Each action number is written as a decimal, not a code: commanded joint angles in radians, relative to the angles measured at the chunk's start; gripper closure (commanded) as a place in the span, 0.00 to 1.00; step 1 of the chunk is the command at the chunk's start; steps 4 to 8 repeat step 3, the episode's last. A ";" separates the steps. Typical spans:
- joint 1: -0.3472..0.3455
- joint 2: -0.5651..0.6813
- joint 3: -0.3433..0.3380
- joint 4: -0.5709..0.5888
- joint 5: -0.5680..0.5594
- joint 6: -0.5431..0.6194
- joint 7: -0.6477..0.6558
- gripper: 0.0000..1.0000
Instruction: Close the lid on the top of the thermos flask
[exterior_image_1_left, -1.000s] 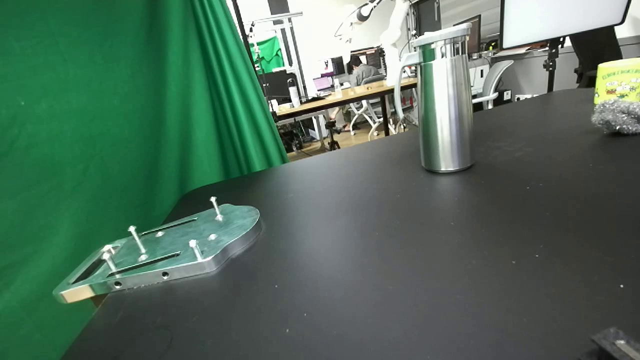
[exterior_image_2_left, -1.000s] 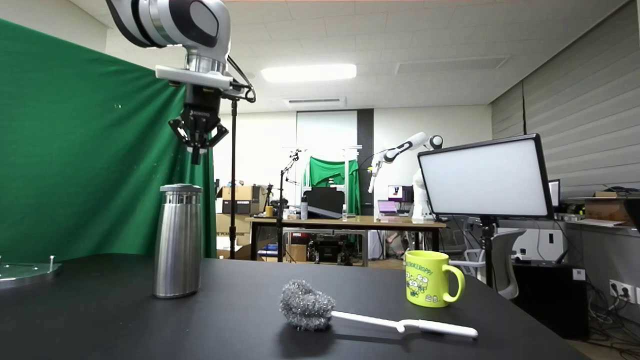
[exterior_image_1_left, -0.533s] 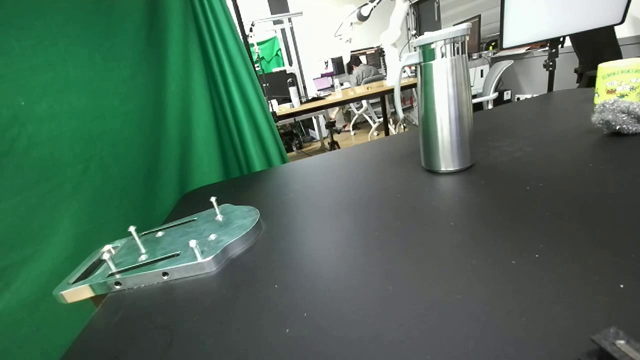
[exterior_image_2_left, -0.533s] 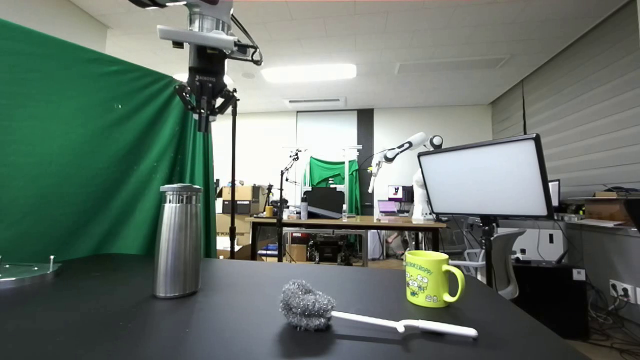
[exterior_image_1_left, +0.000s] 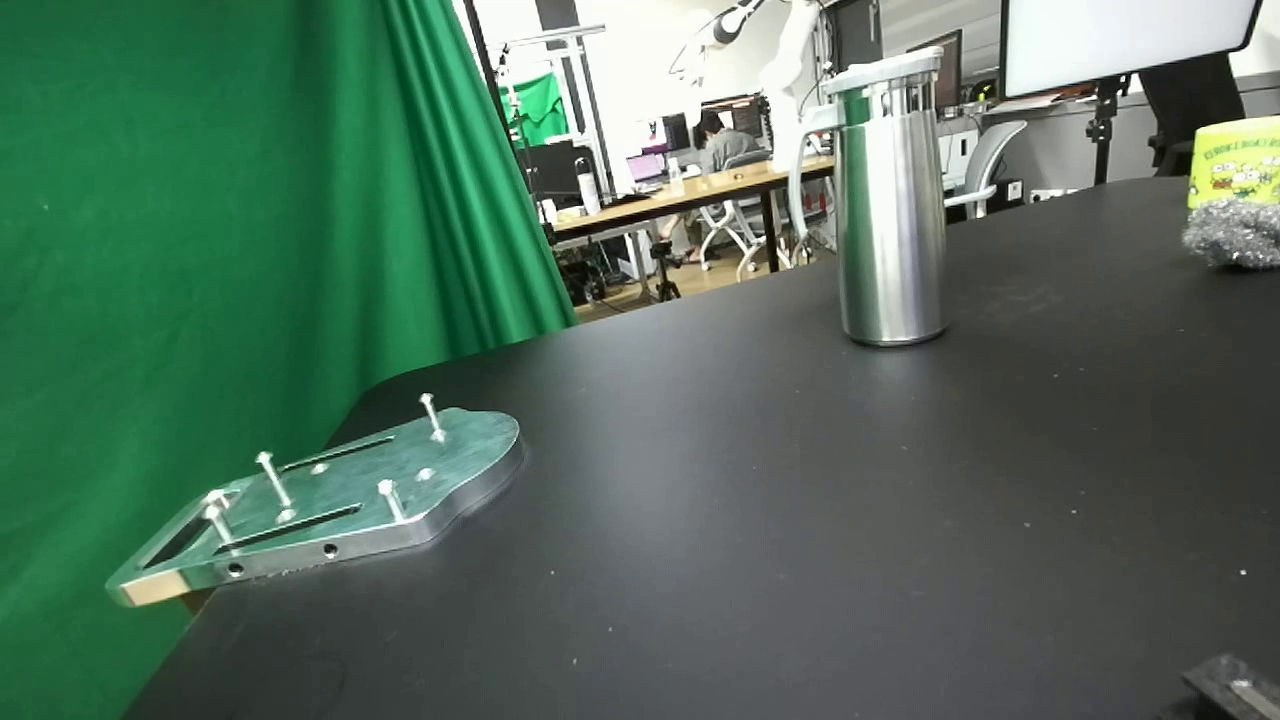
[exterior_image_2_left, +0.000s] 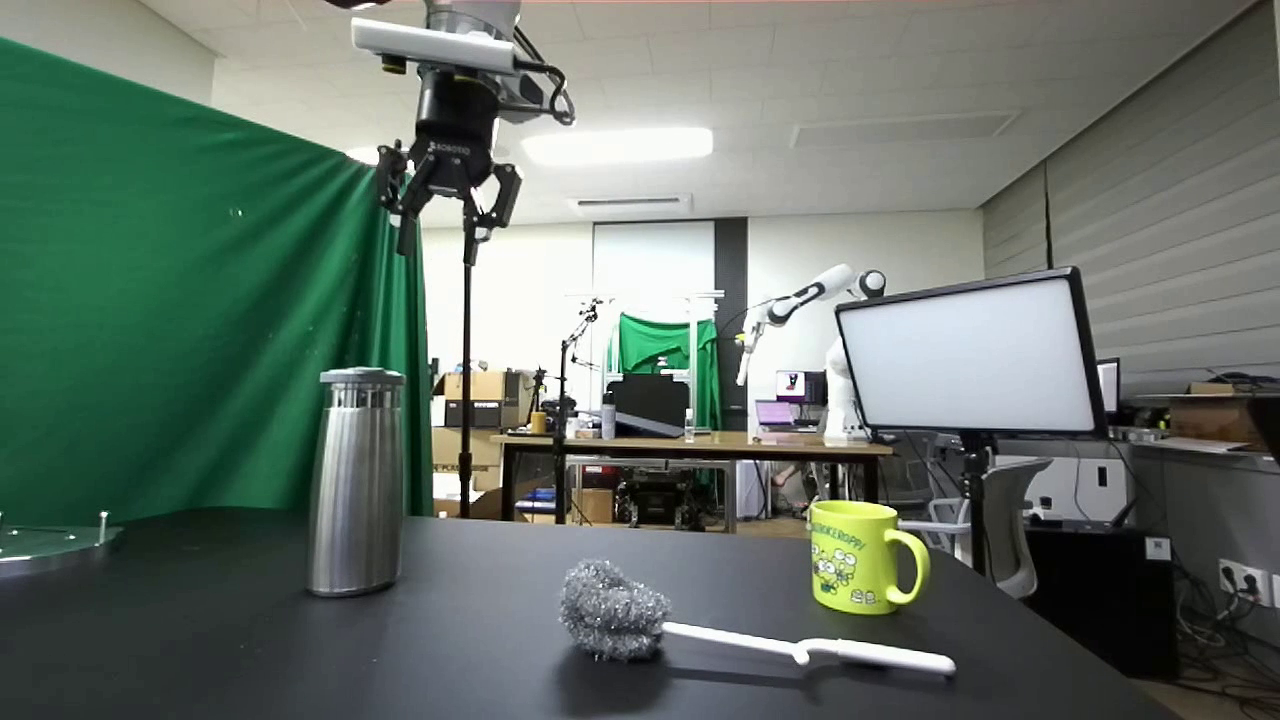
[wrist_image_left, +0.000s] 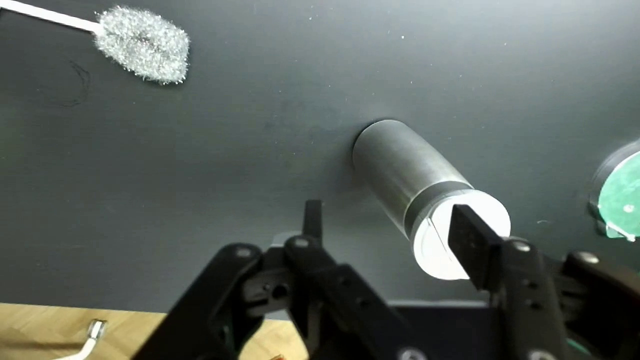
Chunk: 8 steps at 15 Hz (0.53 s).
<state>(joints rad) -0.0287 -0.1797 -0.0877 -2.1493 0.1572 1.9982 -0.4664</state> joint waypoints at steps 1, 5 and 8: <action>0.009 0.000 0.000 0.001 -0.001 0.000 0.001 0.28; 0.014 0.000 0.003 0.001 -0.001 0.003 0.001 0.28; 0.014 0.000 0.003 0.001 -0.001 0.003 0.001 0.28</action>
